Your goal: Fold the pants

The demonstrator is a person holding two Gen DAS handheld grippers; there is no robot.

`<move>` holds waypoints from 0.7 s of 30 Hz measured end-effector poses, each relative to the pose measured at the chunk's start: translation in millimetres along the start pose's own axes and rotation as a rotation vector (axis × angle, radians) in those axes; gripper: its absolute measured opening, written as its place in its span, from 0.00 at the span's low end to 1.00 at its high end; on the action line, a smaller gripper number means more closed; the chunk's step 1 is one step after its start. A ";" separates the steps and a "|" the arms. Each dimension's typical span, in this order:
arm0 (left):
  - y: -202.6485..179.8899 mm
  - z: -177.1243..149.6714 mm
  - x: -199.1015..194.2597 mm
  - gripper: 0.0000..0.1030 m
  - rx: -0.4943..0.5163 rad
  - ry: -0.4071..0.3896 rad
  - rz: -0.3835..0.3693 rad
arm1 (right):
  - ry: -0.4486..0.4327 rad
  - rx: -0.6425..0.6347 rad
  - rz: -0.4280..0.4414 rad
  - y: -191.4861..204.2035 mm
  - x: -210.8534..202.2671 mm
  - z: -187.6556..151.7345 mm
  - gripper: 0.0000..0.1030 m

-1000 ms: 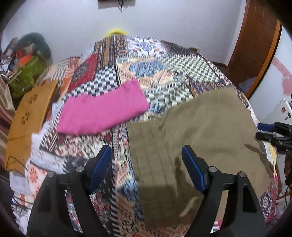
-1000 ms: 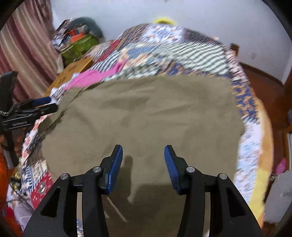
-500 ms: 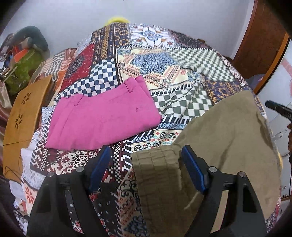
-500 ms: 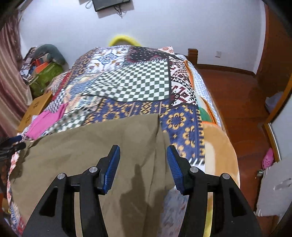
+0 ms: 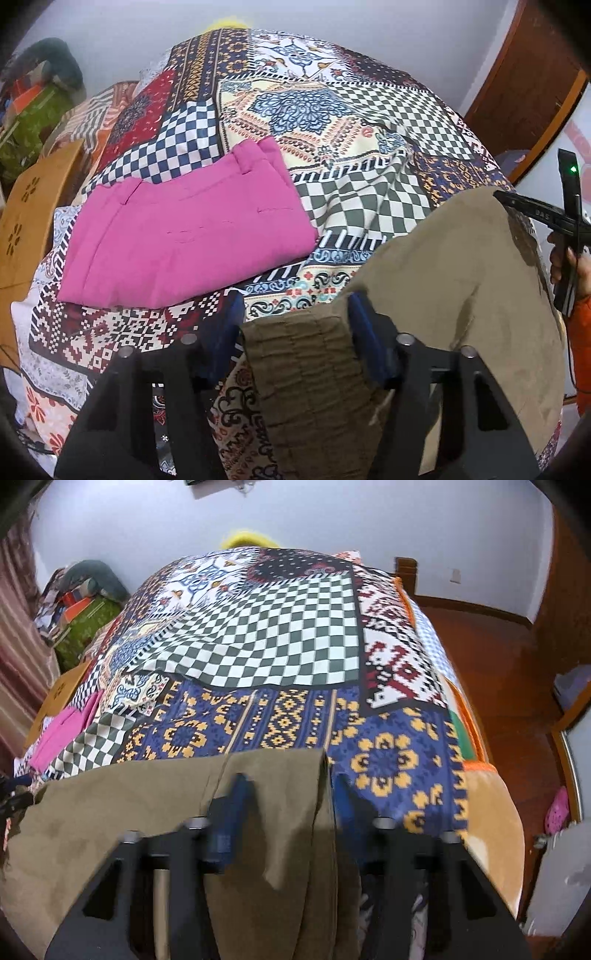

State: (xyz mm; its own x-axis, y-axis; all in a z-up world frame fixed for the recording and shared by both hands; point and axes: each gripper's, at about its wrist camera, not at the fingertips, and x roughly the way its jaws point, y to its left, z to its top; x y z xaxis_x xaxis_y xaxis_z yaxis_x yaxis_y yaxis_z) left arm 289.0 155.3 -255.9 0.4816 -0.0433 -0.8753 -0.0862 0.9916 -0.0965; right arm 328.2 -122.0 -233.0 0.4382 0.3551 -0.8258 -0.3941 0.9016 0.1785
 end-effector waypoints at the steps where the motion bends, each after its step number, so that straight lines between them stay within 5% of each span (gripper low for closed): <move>1: -2.9 -1.0 -1.3 0.56 0.012 -0.007 0.011 | -0.005 -0.013 -0.010 1.4 1.2 0.5 0.19; 4: -5.7 -2.7 -4.4 0.55 0.022 -0.018 0.021 | -0.028 -0.075 -0.051 7.6 -2.1 -2.1 0.09; 8: -3.4 -3.5 -9.5 0.56 0.008 -0.013 -0.001 | -0.036 -0.092 -0.055 7.7 -4.4 -1.8 0.08; 12: -9.3 -4.3 -5.6 0.62 0.036 -0.004 0.056 | -0.045 -0.089 -0.058 8.0 -5.7 -0.8 0.07; 21: -2.6 -5.9 -10.6 0.52 -0.007 -0.049 0.101 | -0.079 -0.110 -0.088 11.3 -11.5 4.0 0.06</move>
State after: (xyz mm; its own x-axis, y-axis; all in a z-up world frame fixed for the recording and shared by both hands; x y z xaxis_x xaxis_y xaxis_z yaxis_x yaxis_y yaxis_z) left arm 279.0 152.4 -249.2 0.5122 0.0633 -0.8566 -0.1430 0.9896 -0.0124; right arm 321.9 -114.9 -219.4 0.5352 0.2979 -0.7905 -0.4358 0.8990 0.0437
